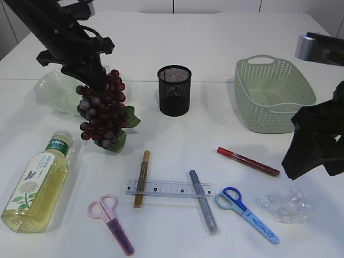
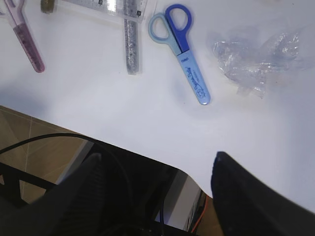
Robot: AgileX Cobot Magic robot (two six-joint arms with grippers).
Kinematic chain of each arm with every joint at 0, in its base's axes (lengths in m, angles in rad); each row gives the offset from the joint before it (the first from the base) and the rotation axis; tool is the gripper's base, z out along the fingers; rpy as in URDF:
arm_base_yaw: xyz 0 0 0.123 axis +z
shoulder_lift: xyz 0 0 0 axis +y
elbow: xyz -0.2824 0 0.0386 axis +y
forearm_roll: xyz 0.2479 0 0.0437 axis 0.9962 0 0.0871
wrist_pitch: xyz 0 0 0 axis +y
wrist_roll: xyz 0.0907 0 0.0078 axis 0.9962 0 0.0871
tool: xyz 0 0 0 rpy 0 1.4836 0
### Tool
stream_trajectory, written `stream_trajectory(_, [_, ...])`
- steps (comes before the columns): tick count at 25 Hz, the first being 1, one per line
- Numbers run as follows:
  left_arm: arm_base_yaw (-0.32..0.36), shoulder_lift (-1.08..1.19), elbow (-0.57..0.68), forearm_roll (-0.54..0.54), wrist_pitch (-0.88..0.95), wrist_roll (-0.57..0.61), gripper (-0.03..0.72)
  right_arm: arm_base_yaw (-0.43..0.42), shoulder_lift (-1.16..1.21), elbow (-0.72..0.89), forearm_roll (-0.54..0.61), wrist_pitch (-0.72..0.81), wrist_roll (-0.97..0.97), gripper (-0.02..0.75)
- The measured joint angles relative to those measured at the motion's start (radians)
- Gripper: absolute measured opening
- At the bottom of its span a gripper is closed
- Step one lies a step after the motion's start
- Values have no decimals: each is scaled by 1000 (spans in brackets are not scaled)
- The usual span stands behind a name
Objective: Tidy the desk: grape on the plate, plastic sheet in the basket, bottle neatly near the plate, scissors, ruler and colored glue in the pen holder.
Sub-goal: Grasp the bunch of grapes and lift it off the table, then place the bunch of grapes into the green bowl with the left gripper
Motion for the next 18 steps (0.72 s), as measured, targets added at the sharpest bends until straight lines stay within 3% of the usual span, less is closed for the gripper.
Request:
stream_trajectory(7, [0,-55,0,-2,-5,0,81,0,0,0,-4,0,-2,529])
stream_trajectory(18, [2,-128,0,-2,-179,0,81,0,0,0,-18,0,-2,529])
